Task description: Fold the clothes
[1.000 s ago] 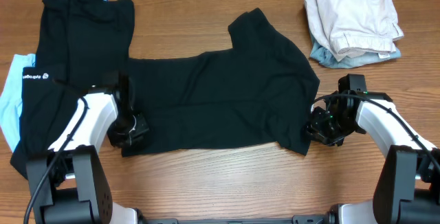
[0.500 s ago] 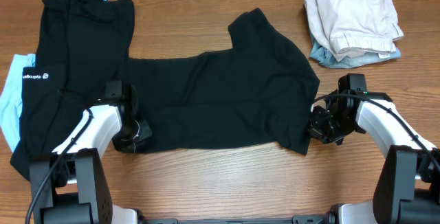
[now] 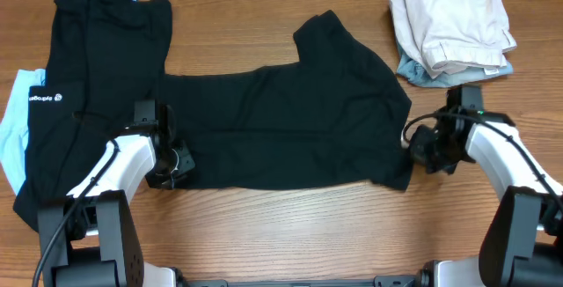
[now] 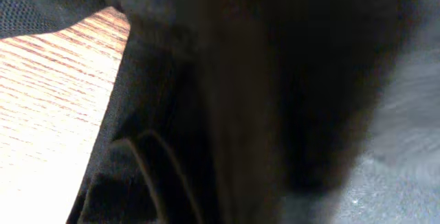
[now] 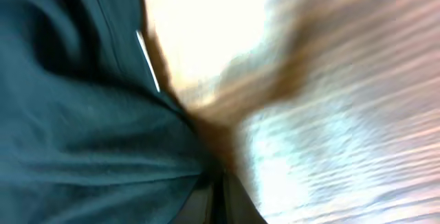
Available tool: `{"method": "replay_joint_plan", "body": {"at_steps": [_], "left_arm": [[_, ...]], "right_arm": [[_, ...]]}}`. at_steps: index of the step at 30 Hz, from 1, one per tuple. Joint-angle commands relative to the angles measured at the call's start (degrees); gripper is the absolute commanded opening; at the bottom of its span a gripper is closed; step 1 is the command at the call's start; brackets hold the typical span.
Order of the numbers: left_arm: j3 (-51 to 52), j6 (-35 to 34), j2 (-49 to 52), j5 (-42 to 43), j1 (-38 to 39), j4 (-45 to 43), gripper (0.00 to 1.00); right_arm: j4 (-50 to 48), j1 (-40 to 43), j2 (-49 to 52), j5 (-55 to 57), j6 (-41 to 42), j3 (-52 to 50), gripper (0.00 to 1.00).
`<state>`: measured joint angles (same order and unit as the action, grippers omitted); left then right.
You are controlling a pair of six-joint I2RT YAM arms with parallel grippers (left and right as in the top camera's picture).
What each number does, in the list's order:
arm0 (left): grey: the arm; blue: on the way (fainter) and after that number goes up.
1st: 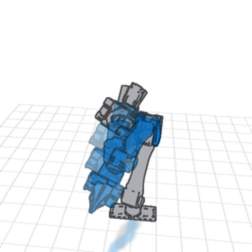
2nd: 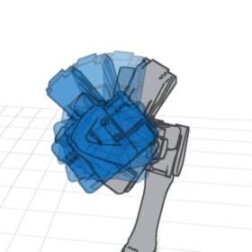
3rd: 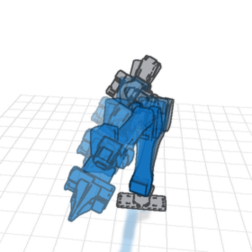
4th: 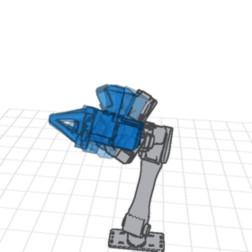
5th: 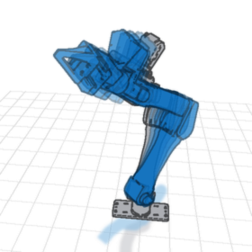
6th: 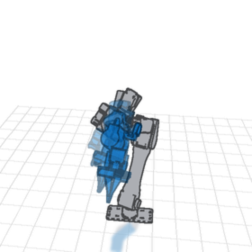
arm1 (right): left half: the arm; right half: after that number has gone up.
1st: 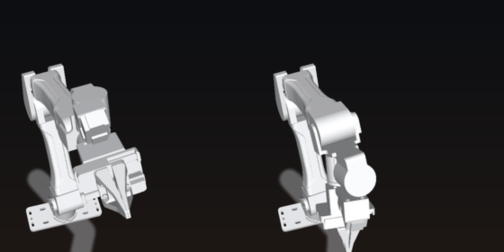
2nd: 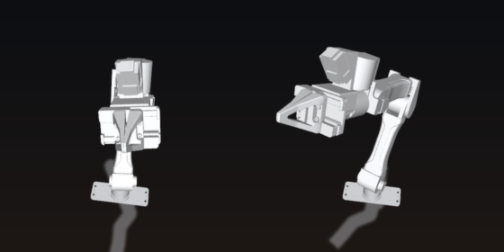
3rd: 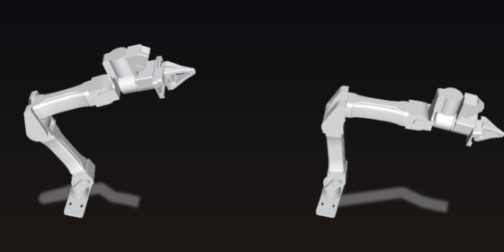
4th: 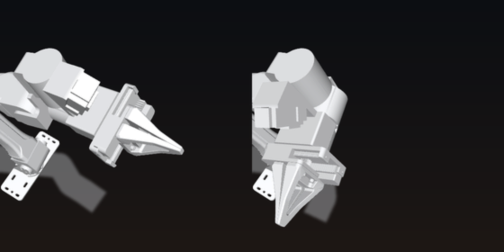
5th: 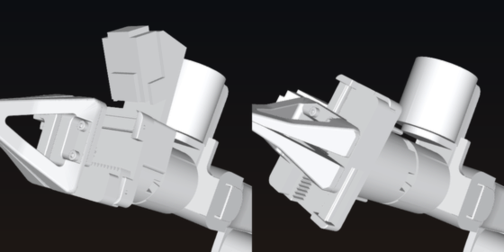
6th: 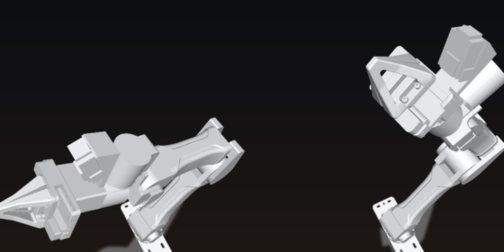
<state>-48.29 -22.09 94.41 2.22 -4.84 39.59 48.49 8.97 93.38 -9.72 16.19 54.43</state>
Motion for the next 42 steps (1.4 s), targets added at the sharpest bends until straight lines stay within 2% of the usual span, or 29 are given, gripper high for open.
{"method": "replay_joint_plan", "body": {"at_steps": [1,9,16,17,20,21,23,29,31,34,36,39,42], "left_arm": [[1.77,0.24,1.86,-2.84,0.35,-0.81,0.04],[1.77,0.24,1.86,-4.17,0.35,-0.72,0.04],[1.77,0.31,1.86,-6.99,0.35,1.03,0.04],[1.77,0.33,1.86,-7.52,0.35,1.7,0.04],[1.22,0.92,1.84,-7.76,0.35,4.52,0.04],[0.63,0.9,1.84,-7.76,0.35,6.19,0.04],[-1.29,0.9,1.84,-7.69,0.35,10.03,0.04],[-9.46,5.14,1.75,-3.52,0.37,18.21,0.05],[-11.91,6.97,1.57,-1.66,0.37,19.43,0.13],[-15.39,8.48,1.36,-1.07,0.37,21.03,0.37],[-17.66,9.03,1.36,-1.09,0.37,21.99,0.49],[-22.36,9.92,1.36,-1.05,0.37,24.13,0.57],[-28.81,11.1,1.36,-0.66,0.37,27.89,0.6]], "right_arm": [[-0.22,0.87,-0.48,4.2,-3.08,3.85,0.04],[-0.94,0.85,-0.48,6.03,-7.76,4.46,0.04],[-0.9,0.85,-0.48,5.01,-10.47,4.63,0.13],[0.0,0.85,-0.48,4.15,-10.47,4.87,0.17],[4.17,0.85,-0.48,0.15,-10.45,6.97,0.53],[5.86,0.85,-0.48,-0.92,-10.45,8.11,0.59],[9.64,0.85,-0.61,-3.21,-10.45,11.17,0.66],[16.33,-0.09,-2.78,-9.31,-10.49,18.95,0.7],[17.0,-1.53,-3.52,-9.9,-10.49,19.41,0.71],[17.81,-3.76,-3.65,-9.01,-10.49,19.41,0.72],[17.33,-4.72,-3.67,-7.91,-10.47,19.45,0.72],[15.93,-5.7,-3.72,-7.98,-10.71,19.96,0.75],[16.04,-7.39,-3.72,-7.96,-11.8,21.84,0.77]]}}
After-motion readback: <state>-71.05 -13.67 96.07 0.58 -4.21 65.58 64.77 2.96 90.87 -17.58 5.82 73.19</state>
